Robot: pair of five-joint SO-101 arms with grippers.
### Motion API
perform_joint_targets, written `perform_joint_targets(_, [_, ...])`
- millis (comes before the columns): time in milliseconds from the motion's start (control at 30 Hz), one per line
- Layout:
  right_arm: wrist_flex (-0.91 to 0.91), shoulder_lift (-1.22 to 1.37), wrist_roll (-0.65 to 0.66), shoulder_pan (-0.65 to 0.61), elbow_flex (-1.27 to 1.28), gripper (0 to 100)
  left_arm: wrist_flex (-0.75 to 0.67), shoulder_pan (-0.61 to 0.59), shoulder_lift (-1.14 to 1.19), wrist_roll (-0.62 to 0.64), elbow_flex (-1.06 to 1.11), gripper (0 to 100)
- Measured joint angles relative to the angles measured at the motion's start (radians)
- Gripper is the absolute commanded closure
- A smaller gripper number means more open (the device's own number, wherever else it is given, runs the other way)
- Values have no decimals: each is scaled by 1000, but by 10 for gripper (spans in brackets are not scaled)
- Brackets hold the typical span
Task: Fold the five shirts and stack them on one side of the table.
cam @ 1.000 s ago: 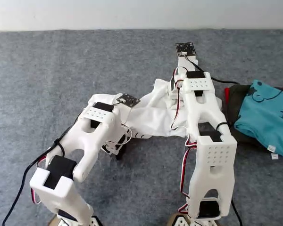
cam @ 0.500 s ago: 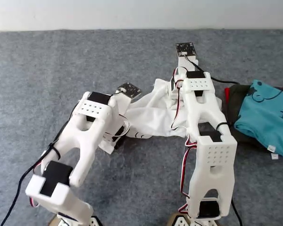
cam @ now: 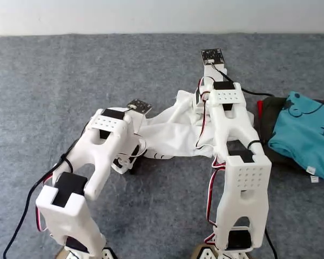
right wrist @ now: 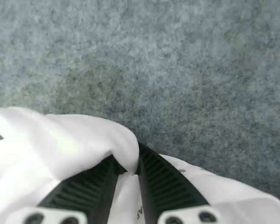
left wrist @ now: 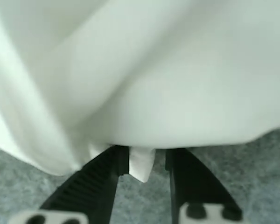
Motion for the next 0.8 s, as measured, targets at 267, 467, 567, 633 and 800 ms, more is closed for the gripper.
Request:
perform_joint_targets(267, [0, 0, 0, 0, 0, 987, -54, 32, -20, 5, 77, 987])
perform_joint_targets(467, [0, -5, 0, 5, 0, 884, -68, 58, -38, -11, 84, 988])
perform_joint_targets(567, [21, -40, 0, 23, 2, 805, -66, 46, -97, -11, 81, 988])
perform_joint_targets(633, [28, -81, 0, 48, 2, 766, -57, 23, -176, -11, 61, 988])
perform_joint_targets(800, [29, -245, 0, 118, 3, 755, -28, -95, -462, -3, -49, 988])
